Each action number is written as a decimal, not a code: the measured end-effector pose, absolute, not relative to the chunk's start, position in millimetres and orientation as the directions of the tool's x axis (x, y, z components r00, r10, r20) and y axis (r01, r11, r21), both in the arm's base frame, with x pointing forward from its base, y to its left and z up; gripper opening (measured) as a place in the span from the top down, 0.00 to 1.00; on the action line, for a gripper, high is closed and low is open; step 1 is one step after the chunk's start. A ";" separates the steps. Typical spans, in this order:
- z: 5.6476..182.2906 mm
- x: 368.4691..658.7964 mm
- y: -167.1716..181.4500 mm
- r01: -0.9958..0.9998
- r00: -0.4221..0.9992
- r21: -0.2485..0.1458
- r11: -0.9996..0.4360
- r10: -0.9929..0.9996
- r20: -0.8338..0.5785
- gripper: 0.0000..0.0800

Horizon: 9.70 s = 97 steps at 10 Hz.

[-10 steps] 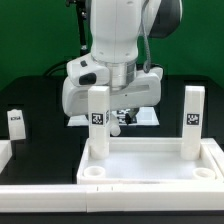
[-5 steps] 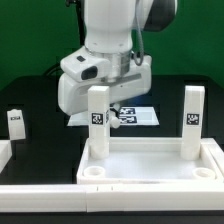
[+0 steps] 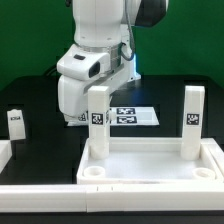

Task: Assemble desk

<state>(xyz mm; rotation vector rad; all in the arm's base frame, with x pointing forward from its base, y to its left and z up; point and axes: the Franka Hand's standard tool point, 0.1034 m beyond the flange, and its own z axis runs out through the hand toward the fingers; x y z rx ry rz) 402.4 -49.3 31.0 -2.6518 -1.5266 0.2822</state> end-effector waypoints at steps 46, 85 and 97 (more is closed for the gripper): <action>52.5 385.0 -117.7 0.153 0.918 -0.069 -0.986 0.168 -0.359 0.19; 66.2 428.9 -136.2 -0.469 0.468 -0.098 -0.878 -0.153 -0.871 0.64; 177.3 533.6 -140.7 -0.234 0.971 -0.159 -0.959 -0.221 -0.097 0.64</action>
Offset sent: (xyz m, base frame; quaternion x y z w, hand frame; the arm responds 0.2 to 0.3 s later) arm 0.0025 0.0091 0.0084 -0.0297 0.0711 -0.2931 0.9530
